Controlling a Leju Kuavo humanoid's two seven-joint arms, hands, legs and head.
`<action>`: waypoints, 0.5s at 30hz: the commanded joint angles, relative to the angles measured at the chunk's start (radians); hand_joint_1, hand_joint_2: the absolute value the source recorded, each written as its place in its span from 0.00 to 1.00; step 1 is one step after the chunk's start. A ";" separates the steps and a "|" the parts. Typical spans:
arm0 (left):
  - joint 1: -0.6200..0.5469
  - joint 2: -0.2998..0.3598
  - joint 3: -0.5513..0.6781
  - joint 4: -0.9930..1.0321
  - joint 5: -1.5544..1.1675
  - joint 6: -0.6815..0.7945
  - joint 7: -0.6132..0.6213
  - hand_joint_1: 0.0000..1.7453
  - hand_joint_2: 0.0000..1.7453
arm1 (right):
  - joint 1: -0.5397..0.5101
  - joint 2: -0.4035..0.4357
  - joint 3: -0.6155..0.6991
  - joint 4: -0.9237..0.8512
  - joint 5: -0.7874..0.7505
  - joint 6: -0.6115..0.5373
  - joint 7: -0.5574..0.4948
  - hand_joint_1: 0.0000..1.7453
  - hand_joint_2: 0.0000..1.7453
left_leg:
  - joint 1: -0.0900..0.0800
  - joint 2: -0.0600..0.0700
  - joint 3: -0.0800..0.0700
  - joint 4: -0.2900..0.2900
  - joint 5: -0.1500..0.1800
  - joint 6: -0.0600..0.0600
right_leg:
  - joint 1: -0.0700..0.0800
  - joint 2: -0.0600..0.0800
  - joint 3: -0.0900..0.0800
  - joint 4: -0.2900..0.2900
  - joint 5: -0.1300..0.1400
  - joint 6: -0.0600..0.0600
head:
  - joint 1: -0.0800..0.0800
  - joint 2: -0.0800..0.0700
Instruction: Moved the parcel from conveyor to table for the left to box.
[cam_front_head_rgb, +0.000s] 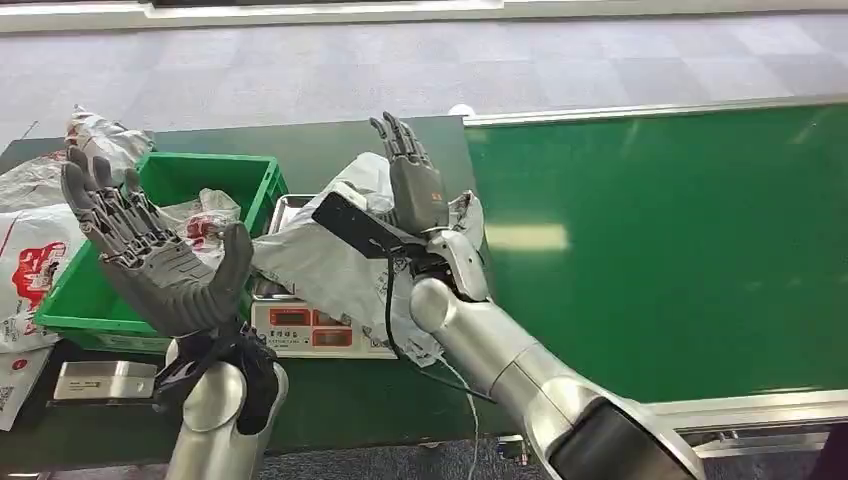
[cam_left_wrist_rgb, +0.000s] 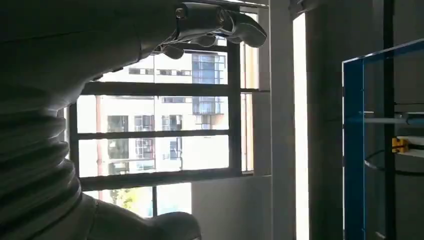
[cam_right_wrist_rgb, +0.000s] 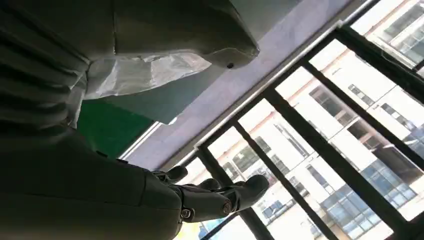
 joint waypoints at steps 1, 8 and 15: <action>-0.033 0.025 0.020 0.053 -0.008 -0.004 0.004 0.00 1.00 | -0.030 -0.020 -0.070 0.009 0.008 0.046 0.012 0.00 0.00 | 0.000 0.000 0.001 -0.001 0.000 0.001 | 0.000 -0.001 0.001 0.000 0.000 -0.001 | 0.000 0.000; -0.013 0.023 0.041 0.060 -0.045 -0.012 0.004 0.00 1.00 | 0.042 -0.026 -0.236 -0.128 0.099 0.099 0.015 0.00 0.00 | -0.001 -0.001 0.001 -0.001 0.000 0.001 | 0.000 -0.002 0.002 -0.001 0.000 -0.001 | 0.000 0.000; -0.025 0.001 0.063 0.115 -0.095 -0.029 0.008 0.00 1.00 | 0.254 -0.031 -0.382 -0.597 0.216 -0.073 -0.117 0.00 0.00 | 0.000 -0.004 0.000 -0.001 0.000 0.002 | 0.000 -0.005 0.002 -0.001 -0.001 -0.001 | 0.000 0.000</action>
